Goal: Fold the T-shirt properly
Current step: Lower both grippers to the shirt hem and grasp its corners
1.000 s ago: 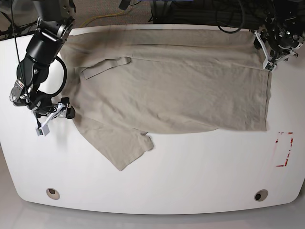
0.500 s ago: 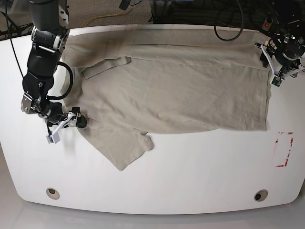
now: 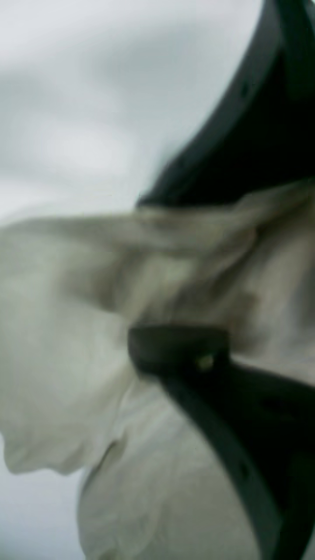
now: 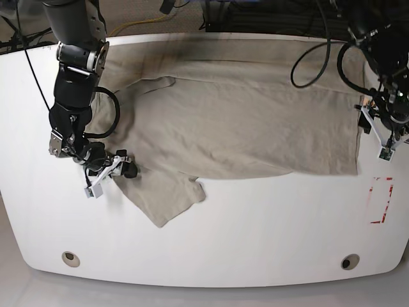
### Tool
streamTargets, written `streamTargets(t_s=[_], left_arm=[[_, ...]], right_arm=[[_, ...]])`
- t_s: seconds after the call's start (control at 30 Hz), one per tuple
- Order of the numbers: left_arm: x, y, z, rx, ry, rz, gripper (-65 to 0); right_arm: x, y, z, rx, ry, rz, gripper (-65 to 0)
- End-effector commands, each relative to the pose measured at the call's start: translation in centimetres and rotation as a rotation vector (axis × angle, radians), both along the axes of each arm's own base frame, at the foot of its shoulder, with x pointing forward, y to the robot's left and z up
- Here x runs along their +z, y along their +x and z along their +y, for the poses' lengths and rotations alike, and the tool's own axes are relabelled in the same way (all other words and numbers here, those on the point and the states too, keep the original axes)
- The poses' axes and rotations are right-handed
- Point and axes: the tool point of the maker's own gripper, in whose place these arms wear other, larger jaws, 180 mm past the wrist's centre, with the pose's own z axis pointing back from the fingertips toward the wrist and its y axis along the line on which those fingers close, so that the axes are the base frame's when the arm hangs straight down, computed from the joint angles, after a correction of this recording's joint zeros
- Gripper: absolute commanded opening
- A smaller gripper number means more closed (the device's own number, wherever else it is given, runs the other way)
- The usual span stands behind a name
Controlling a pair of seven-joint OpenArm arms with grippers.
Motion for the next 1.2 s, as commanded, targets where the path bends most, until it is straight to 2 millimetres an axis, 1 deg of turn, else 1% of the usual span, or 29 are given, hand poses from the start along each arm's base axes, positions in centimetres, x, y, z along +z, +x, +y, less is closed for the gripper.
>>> streamTargets(t_s=[0.0, 0.07, 0.13, 0.17, 0.23, 0.3, 0.37, 0.47, 0.6, 0.67, 0.8, 1.0, 1.03, 1.1, 1.17], left_arm=[[1.1, 2.7, 1.7, 0.087, -0.035, -0.063, -18.3], [0.7, 4.3, 2.1, 0.125, -0.090, -0.070, -17.9], [-0.1, 5.7, 2.1, 0.136, -0.143, -0.061, -17.9], [-0.4, 6.5, 2.0, 0.140, -0.173, -0.063, -17.9], [-1.2, 7.7, 1.7, 0.139, -0.218, -0.068, -17.9], [-2.0, 9.2, 1.2, 0.132, -0.274, -0.090, -17.9], [-3.0, 10.1, 0.5, 0.114, -0.309, -0.083, -17.9], [-4.2, 11.1, -0.2, 0.089, -0.336, -0.058, -17.9], [-5.6, 11.8, -0.1, 0.142, -0.382, -0.082, -17.8], [-6.0, 11.7, 0.6, 0.156, -0.386, -0.076, -17.8], [-7.1, 12.0, -0.3, 0.143, -0.409, -0.034, -17.8], [-7.8, 12.5, -1.8, 0.093, -0.403, -0.013, -18.8], [-7.9, 12.6, -2.5, 0.071, -0.409, -0.006, -21.0], [-8.2, 12.7, -3.6, 0.048, -0.425, 0.000, -27.6], [-8.3, 12.9, -4.1, 0.038, -0.433, -0.004, -44.0]], right_arm=[[2.2, 1.8, -0.5, -0.006, -0.005, -0.058, -45.5], [2.3, 1.9, -0.5, -0.006, -0.005, -0.061, -55.6], [2.5, 2.0, -0.6, -0.006, -0.006, -0.064, -62.3], [2.5, 2.1, -0.6, -0.006, -0.006, -0.065, -63.6], [2.6, 2.1, -0.6, -0.006, -0.007, -0.067, -63.6], [3.0, 2.5, -0.6, -0.005, -0.008, -0.075, -63.6], [3.0, 2.5, -0.7, -0.005, -0.010, -0.075, -63.6], [3.0, 2.5, -0.7, -0.005, -0.011, -0.073, -63.6], [2.9, 2.3, -0.7, -0.005, -0.011, -0.070, -63.6], [2.8, 2.3, -0.7, -0.005, -0.011, -0.069, -63.6], [2.7, 2.2, -0.7, -0.005, -0.011, -0.066, -63.6], [2.7, 2.1, -0.7, -0.005, -0.012, -0.064, -63.9], [2.9, 2.3, -0.7, -0.005, -0.012, -0.069, -64.0], [3.0, 2.4, -0.7, -0.005, -0.012, -0.072, -64.2], [3.2, 2.5, -0.8, -0.004, -0.013, -0.076, -64.2]])
